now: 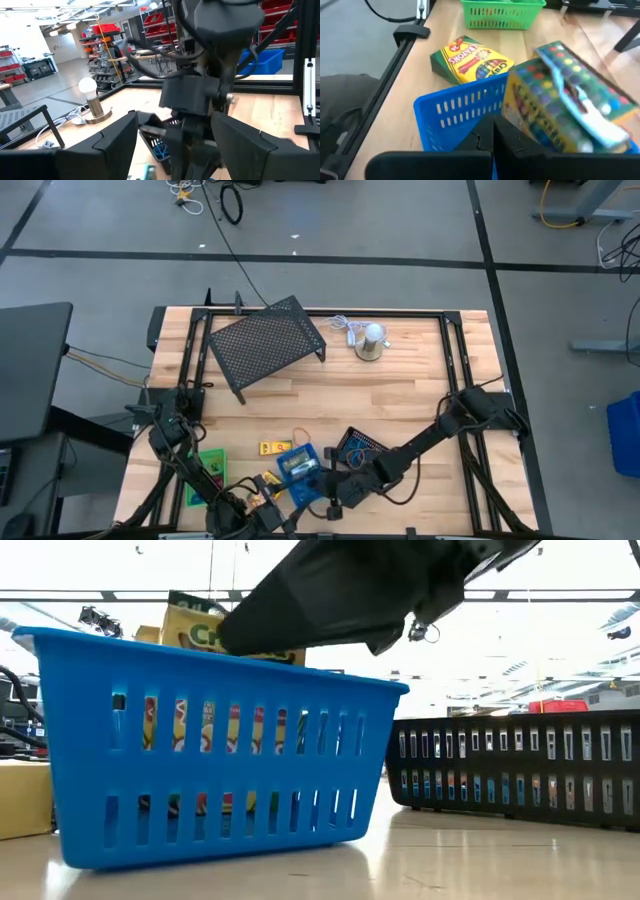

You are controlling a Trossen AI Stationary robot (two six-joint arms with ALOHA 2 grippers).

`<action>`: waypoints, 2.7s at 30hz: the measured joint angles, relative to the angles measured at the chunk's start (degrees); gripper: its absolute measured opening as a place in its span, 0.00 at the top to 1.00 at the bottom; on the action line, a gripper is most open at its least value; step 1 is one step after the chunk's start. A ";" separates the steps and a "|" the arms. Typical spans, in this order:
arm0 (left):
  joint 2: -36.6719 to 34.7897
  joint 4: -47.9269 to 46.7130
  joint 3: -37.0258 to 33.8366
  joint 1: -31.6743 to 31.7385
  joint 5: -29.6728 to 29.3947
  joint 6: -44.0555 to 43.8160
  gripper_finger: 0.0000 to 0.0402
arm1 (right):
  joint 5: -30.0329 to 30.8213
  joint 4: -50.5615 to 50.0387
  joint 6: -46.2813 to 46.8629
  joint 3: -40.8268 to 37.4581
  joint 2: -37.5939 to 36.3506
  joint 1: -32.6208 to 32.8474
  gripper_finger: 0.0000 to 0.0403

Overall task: Pick & Place Office Desk Supplies
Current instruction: Put the yellow crayon box into the blue bin

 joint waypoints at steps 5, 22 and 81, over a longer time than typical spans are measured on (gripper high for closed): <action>0.00 0.01 0.00 0.01 0.00 0.10 0.39 | 1.16 -1.07 -0.12 0.01 -0.42 -0.04 1.00; -4.46 0.21 0.00 -10.07 0.08 -2.50 0.40 | 2.24 -19.75 -2.26 0.01 -14.16 6.71 0.90; -19.91 -136.78 2.80 2.20 61.98 -127.53 0.55 | 1.85 -51.79 12.11 -0.02 -21.10 8.63 0.73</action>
